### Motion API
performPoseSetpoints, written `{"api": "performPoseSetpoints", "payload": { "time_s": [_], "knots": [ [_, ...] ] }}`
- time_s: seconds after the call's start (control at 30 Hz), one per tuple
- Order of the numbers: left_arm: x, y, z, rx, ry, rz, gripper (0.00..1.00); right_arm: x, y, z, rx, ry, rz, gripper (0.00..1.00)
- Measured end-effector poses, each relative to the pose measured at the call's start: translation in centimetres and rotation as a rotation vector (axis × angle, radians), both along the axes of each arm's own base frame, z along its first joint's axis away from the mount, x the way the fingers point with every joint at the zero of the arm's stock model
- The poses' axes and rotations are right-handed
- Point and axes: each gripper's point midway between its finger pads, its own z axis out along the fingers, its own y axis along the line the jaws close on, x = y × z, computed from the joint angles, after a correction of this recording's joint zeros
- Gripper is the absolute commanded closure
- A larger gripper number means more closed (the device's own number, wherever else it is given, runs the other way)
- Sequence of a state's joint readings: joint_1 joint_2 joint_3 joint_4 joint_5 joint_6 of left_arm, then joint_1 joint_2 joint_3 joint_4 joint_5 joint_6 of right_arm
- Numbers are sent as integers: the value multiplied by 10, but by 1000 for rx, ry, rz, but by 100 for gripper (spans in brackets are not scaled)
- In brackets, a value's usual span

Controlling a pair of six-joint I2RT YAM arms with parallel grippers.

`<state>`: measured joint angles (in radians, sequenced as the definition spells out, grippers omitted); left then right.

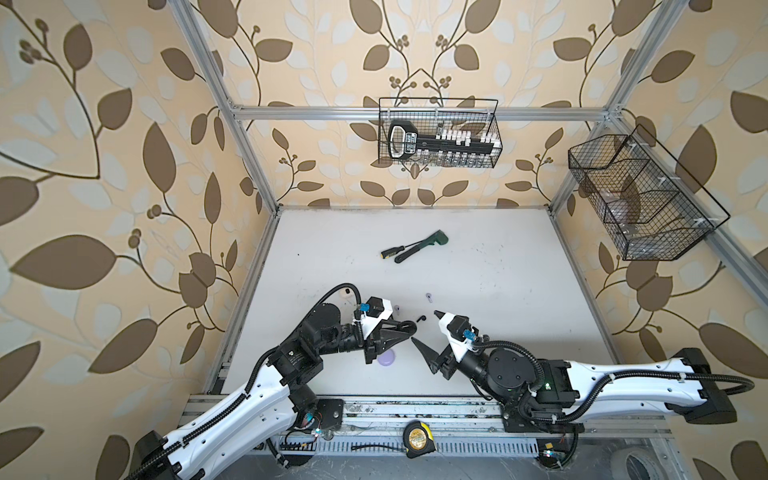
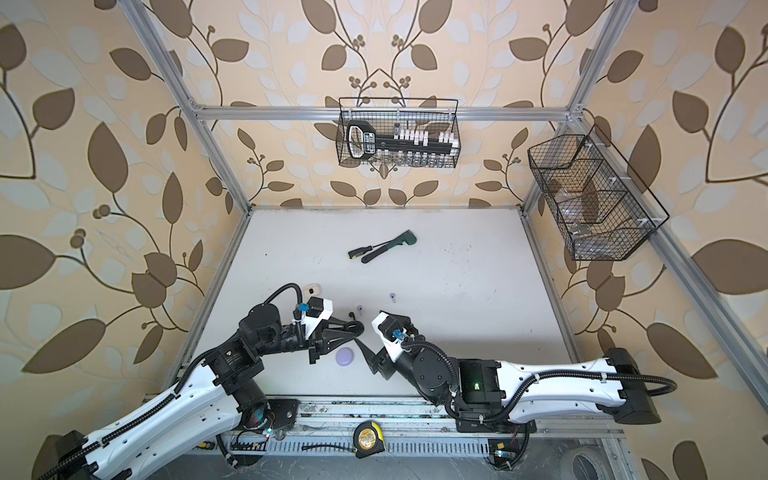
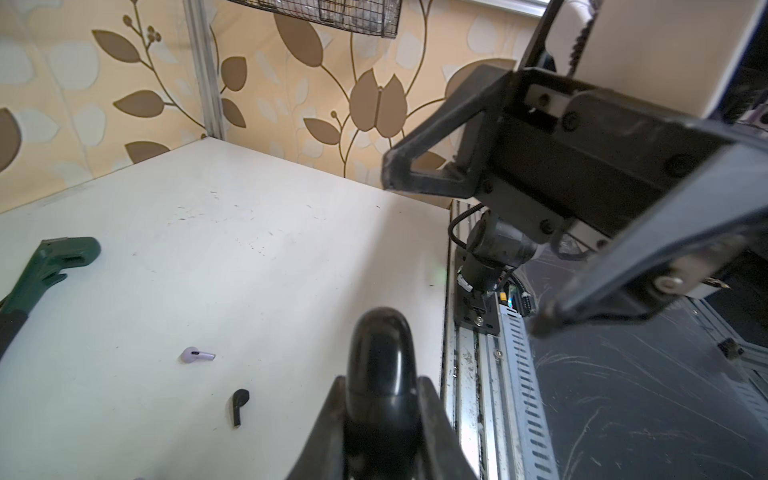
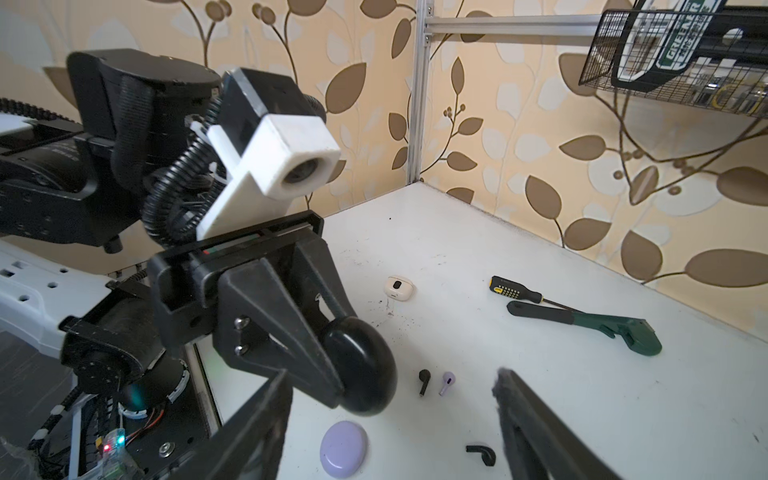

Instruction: Insert the wireless bluetooth earbuds into the charging case

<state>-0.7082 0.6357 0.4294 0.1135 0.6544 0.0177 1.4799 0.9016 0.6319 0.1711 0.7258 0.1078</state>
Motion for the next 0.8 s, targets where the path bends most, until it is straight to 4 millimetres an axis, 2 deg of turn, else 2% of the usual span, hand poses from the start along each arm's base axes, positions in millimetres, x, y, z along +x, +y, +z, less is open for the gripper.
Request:
{"api": "performPoseSetpoints", "payload": {
  "time_s": [0.3,0.6,0.8],
  "knots": [
    [-8,-2,4,-14,-11,-52,100,12,-4,-5,20,38,-42,29],
    [-8,-2,2,-12,-7,-53,100,9,7,-16,-5,62,3,32],
    [-10,-2,3,-14,-9,-59,100,8,9,-17,-6,66,19,33]
  ]
}}
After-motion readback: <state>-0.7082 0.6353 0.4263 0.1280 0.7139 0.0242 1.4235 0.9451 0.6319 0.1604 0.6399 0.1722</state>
